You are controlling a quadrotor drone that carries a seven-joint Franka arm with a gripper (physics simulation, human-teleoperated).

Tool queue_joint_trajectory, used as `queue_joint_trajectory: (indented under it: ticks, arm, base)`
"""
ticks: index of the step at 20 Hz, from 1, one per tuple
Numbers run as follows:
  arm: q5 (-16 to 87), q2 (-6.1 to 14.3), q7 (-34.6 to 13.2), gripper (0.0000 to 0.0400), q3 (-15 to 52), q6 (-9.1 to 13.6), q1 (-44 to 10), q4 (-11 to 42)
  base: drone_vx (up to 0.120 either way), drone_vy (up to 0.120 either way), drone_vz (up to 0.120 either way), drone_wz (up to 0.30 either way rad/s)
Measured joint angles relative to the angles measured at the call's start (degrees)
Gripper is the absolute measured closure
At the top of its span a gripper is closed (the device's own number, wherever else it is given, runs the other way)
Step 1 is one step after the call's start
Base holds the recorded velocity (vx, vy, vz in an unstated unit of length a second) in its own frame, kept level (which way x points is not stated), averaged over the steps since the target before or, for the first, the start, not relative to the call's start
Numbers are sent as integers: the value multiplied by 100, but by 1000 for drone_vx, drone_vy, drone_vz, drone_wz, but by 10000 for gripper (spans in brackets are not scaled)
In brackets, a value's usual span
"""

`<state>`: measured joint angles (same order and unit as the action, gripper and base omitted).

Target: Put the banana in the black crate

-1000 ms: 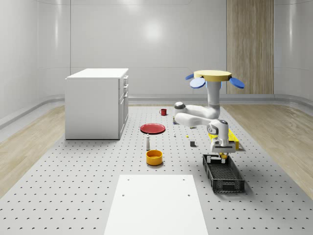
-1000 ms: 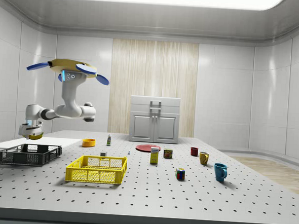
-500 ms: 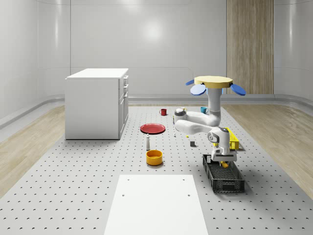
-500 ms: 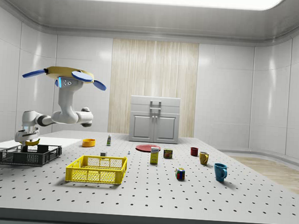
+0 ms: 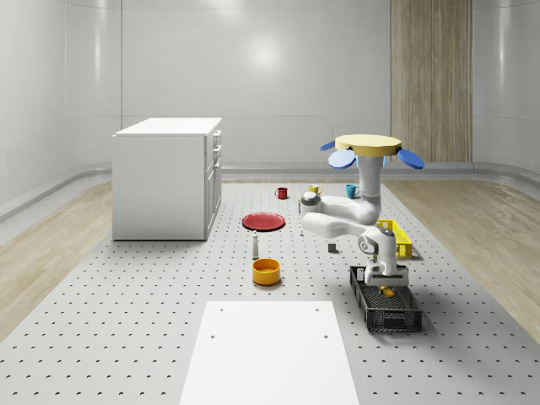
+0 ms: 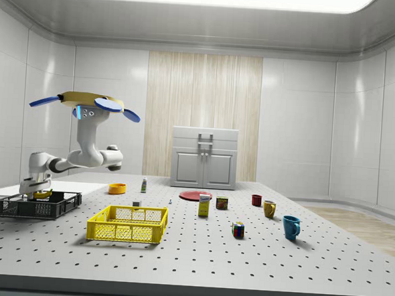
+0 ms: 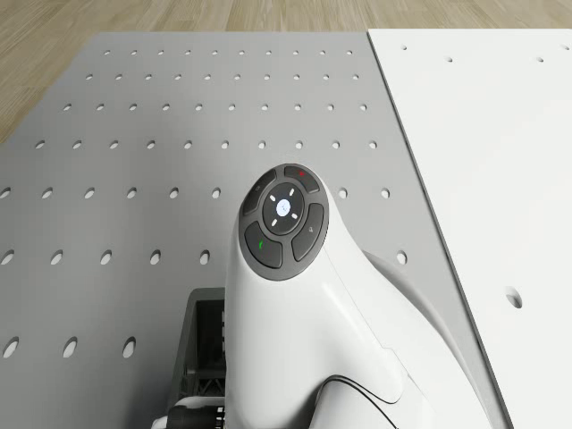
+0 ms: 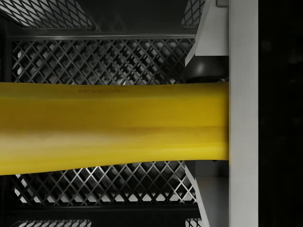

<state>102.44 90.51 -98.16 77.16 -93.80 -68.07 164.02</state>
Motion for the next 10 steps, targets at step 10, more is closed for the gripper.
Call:
queue_joint_trajectory:
  ticks: [10]
  arm:
    - [451,-30,15,116,-479,-137,-74,-110]
  base:
    - [0,0,0,0]
